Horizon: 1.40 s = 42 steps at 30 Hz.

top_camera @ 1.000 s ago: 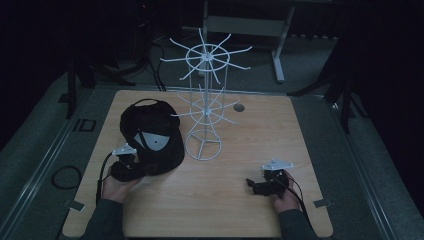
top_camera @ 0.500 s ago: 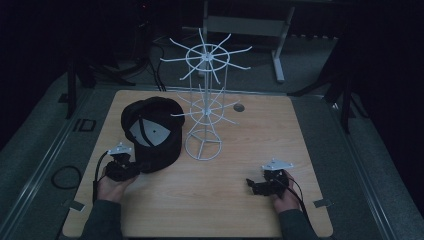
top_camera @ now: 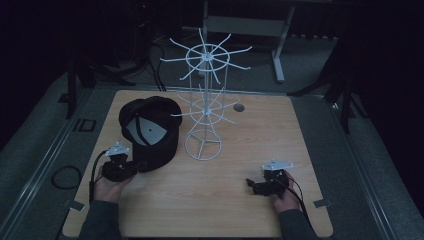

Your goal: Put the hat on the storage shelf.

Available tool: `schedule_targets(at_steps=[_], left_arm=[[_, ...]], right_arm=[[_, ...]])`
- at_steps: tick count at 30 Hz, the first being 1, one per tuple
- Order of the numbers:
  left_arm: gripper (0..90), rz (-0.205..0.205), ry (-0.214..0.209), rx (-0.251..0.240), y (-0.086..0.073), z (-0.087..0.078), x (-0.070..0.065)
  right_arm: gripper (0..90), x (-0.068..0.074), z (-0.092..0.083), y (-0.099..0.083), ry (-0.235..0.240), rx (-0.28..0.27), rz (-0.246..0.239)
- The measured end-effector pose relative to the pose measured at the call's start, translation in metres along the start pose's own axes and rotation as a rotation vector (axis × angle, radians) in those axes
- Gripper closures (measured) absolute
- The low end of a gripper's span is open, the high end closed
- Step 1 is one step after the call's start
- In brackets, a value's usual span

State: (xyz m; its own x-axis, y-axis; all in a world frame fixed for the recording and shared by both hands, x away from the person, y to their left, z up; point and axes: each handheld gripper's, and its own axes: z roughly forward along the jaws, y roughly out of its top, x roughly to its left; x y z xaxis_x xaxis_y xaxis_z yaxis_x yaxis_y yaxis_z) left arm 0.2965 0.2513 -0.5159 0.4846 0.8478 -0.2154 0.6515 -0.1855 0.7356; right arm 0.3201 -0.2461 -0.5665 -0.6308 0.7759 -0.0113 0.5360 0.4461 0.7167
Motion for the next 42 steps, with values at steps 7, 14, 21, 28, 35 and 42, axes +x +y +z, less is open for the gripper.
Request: schedule_targets(at_steps=[7, 14, 21, 28, 35, 42], left_arm=[[86.2, 0.018, 0.028, -0.003, 0.002, -0.006, 0.0], [86.2, 0.028, 0.059, -0.017, 0.003, -0.01, 0.0], [86.3, 0.044, 0.091, -0.031, 0.005, -0.014, -0.002], [86.3, 0.038, 0.11, -0.044, 0.006, -0.018, -0.002], [86.3, 0.044, 0.136, -0.066, 0.009, -0.027, -0.002], [86.2, 0.049, 0.157, -0.075, 0.011, -0.031, -0.004]], right_arm=[[11.7, 0.0, 0.0, 0.0, 0.0, 0.0, 0.0], [11.7, 0.0, 0.0, 0.0, 0.0, 0.0, 0.0], [11.7, 0.0, 0.0, 0.0, 0.0, 0.0, 0.0], [11.7, 0.0, 0.0, 0.0, 0.0, 0.0, 0.0], [11.7, 0.0, 0.0, 0.0, 0.0, 0.0, 0.0], [11.7, 0.0, 0.0, 0.0, 0.0, 0.0, 0.0]])
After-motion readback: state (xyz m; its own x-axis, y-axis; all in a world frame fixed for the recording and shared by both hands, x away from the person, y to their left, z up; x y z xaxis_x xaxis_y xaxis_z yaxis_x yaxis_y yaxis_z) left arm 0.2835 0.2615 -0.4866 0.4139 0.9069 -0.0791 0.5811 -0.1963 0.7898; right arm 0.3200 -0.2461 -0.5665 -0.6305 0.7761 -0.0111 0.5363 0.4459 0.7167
